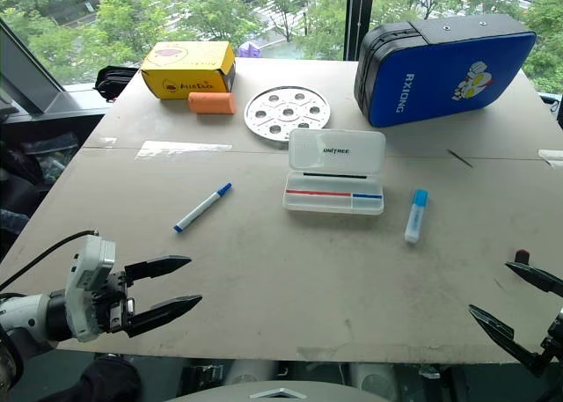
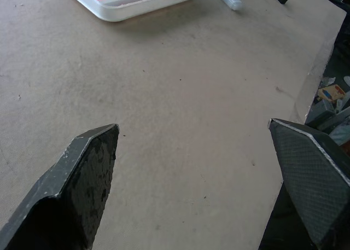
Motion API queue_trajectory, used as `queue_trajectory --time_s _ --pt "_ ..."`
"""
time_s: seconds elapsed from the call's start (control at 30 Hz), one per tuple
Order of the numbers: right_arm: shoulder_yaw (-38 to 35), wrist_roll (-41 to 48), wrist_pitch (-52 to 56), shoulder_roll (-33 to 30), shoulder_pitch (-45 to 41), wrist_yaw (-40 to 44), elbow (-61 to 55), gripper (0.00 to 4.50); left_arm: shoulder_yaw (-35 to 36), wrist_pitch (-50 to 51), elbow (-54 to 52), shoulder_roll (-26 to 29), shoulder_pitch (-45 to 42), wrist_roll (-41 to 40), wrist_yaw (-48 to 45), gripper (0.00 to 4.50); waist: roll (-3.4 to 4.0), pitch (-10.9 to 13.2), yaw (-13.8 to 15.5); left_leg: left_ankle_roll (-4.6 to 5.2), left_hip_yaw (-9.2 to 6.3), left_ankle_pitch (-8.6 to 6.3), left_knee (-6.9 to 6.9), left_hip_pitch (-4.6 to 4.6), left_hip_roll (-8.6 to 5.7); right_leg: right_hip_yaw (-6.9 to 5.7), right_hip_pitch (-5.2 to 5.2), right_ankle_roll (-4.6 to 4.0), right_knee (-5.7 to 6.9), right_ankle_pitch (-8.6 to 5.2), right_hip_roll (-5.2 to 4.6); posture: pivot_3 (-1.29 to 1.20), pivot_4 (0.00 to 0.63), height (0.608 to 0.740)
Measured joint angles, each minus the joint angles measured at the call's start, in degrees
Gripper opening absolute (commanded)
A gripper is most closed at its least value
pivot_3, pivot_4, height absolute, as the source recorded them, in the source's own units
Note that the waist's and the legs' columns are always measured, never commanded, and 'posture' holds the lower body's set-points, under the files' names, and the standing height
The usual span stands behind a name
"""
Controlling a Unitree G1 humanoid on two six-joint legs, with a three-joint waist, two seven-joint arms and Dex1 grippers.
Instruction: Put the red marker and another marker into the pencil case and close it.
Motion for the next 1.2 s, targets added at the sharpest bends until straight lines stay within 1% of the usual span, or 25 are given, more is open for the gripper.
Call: queue_trajectory --time_s 0.07,0.17,0.27,0.3,0.37,0.4,0.43,0.47,0.5,0.53,0.57,0.6,0.63,0.73,0.97,1.07,1.1,1.13,1.2 --pt "0.20 0.10 0.90 -0.13 -0.91 -0.96 -0.14 4.50 -0.16 0.47 -0.03 -0.01 -0.53 -0.32 0.64 4.44 -0.01 0.00 0.06 0.00 0.01 0.00 0.00 0.03 0.00 -0.01 0.01 0.00 0.00 0.00 0.00 0.00 0.150 0.740" --pt "7.05 2.16 11.68 -2.49 -12.54 -12.39 -3.88 4.50 -2.17 4.26 -3.10 -0.95 -6.80 -4.81 7.13 4.44 -0.14 -0.01 -0.50 0.00 0.08 0.02 0.03 0.06 0.03 0.11 0.00 -0.08 0.04 0.07 0.00 0.00 0.150 0.740" --pt "11.50 7.67 21.24 -5.47 -21.51 -20.43 -8.70 4.50 -2.40 6.36 -6.97 -1.10 -8.50 -9.41 10.84 4.44 -0.03 -0.04 -0.46 0.01 0.02 0.01 -0.02 0.01 -0.01 0.11 -0.01 -0.06 0.05 0.06 0.08 0.00 0.150 0.740" --pt "12.21 8.76 22.95 -6.16 -23.31 -21.54 -9.16 4.50 -2.38 6.79 -7.09 -1.14 -8.52 -9.97 11.46 4.44 -0.04 -0.04 -0.38 0.01 -0.02 0.01 -0.12 0.01 -0.04 0.10 -0.03 -0.05 0.03 0.06 0.25 0.00 0.150 0.740" --pt "18.28 11.50 30.18 -11.19 -30.74 -23.34 -9.42 4.50 -2.49 7.60 -7.57 -1.23 -9.00 -11.40 13.40 4.44 -0.07 0.03 -0.41 0.01 -0.08 0.01 -0.19 -0.04 -0.05 0.06 -0.10 -0.03 0.03 0.08 0.33 0.00 0.150 0.740" --pt "21.78 11.68 32.43 -12.63 -34.78 -23.47 -9.09 4.26 -2.08 7.50 -8.30 -1.19 -8.61 -11.60 13.73 4.49 -0.11 0.01 -0.46 0.01 -0.14 0.01 -0.19 -0.03 -0.04 0.05 -0.08 0.06 0.02 0.13 0.36 0.00 0.150 0.740" --pt "25.13 11.78 34.38 -14.28 -38.44 -23.41 -9.06 3.99 -2.64 7.55 -9.12 -1.04 -8.90 -11.79 13.87 4.50 -0.06 0.06 -0.53 0.01 -0.10 0.01 -0.21 -0.04 -0.04 0.00 -0.10 0.10 0.02 0.15 0.38 0.00 0.150 0.740" --pt "29.89 11.18 36.22 -14.53 -44.01 -22.65 -7.22 3.70 -2.07 7.10 -10.06 -0.94 -7.86 -11.79 13.62 4.50 -0.16 0.05 -0.81 0.01 -0.08 0.01 -0.21 0.02 -0.03 -0.02 -0.09 0.10 0.01 0.15 0.41 0.00 0.150 0.740" --pt "35.11 10.10 37.67 -14.56 -51.14 -21.79 -4.45 3.18 -2.42 6.83 -10.62 -0.67 -7.10 -11.36 13.06 4.50 -0.09 0.11 -1.17 0.01 -0.01 0.01 -0.20 0.03 -0.02 0.02 -0.09 0.01 0.01 0.11 0.42 0.00 0.150 0.740" --pt "37.32 9.29 38.14 -14.64 -53.86 -21.19 -3.20 2.71 -2.54 6.52 -11.17 -0.49 -6.72 -11.12 12.43 4.50 -0.05 0.15 -1.06 0.02 -0.05 0.01 -0.21 -0.02 -0.04 0.00 -0.12 -0.05 -0.01 0.07 0.42 0.00 0.150 0.740" --pt "40.49 7.80 38.41 -14.83 -56.59 -20.12 -1.59 2.71 -2.22 5.77 -11.67 -0.37 -5.92 -10.63 11.78 4.50 -0.09 0.14 -0.94 0.02 -0.08 0.01 -0.21 -0.02 -0.05 -0.03 -0.11 -0.05 0.01 0.07 0.41 0.00 0.150 0.740" --pt "46.36 3.99 37.60 -15.33 -61.21 -17.74 1.46 2.71 -1.88 5.30 -11.58 -0.33 -4.19 -10.03 10.88 4.50 -0.07 0.15 -0.96 0.01 -0.06 0.01 -0.21 -0.01 -0.05 -0.03 -0.11 -0.05 0.00 0.07 0.41 0.00 0.150 0.740" --pt "48.17 2.57 37.28 -15.39 -62.34 -16.90 2.58 2.71 -1.80 5.12 -11.58 -0.34 -3.88 -9.88 10.59 4.50 -0.06 0.18 -0.74 0.02 -0.10 0.01 -0.21 -0.07 -0.07 -0.10 -0.11 -0.05 -0.01 0.07 0.40 0.00 0.150 0.740" --pt "57.81 -5.01 34.28 -15.38 -69.04 -10.86 10.59 2.71 -0.95 3.12 -11.63 -0.74 -1.60 -8.74 9.08 4.50 -0.04 0.19 -0.53 0.01 -0.13 0.01 -0.19 -0.08 -0.14 -0.14 -0.11 -0.04 -0.02 0.07 0.30 0.00 0.150 0.740" --pt "65.53 -14.39 27.03 -12.10 -75.37 -3.09 24.25 2.71 -1.08 0.08 -12.11 -1.37 1.95 -6.28 7.75 4.50 -0.04 0.20 -0.95 0.01 -0.09 0.01 -0.19 -0.04 -0.11 -0.11 -0.11 -0.05 0.00 0.08 0.31 0.00 0.150 0.740" --pt "66.58 -16.70 25.07 -10.98 -76.43 -0.62 28.77 1.96 -1.16 -0.99 -12.84 -2.03 2.80 -5.33 7.61 4.50 -0.04 0.20 -0.90 0.01 -0.10 0.01 -0.19 -0.04 -0.10 -0.12 -0.11 -0.04 0.00 0.09 0.31 0.00 0.150 0.740" --pt "66.61 -17.49 24.51 -10.48 -76.81 -0.02 29.97 1.56 -1.15 -1.37 -13.00 -2.22 3.08 -5.14 7.64 4.50 -0.04 0.20 -0.92 0.01 -0.09 0.01 -0.19 -0.04 -0.10 -0.11 -0.11 -0.03 0.00 0.09 0.31 0.00 0.150 0.740" --pt "66.63 -18.33 23.75 -9.93 -77.38 0.32 31.24 1.03 -1.15 -1.70 -13.12 -2.44 3.53 -4.91 7.67 4.50 -0.04 0.20 -0.94 0.01 -0.08 0.01 -0.19 -0.04 -0.10 -0.10 -0.11 0.01 0.00 0.12 0.30 0.00 0.150 0.740" --pt "66.65 -19.96 22.77 -9.32 -78.16 1.17 33.19 0.15 -1.17 -2.27 -13.28 -3.12 4.19 -4.41 7.62 4.50 -0.04 0.20 -0.95 0.01 -0.10 0.01 -0.19 -0.03 -0.10 -0.12 -0.11 0.01 0.00 0.12 0.31 0.00 0.150 0.740"
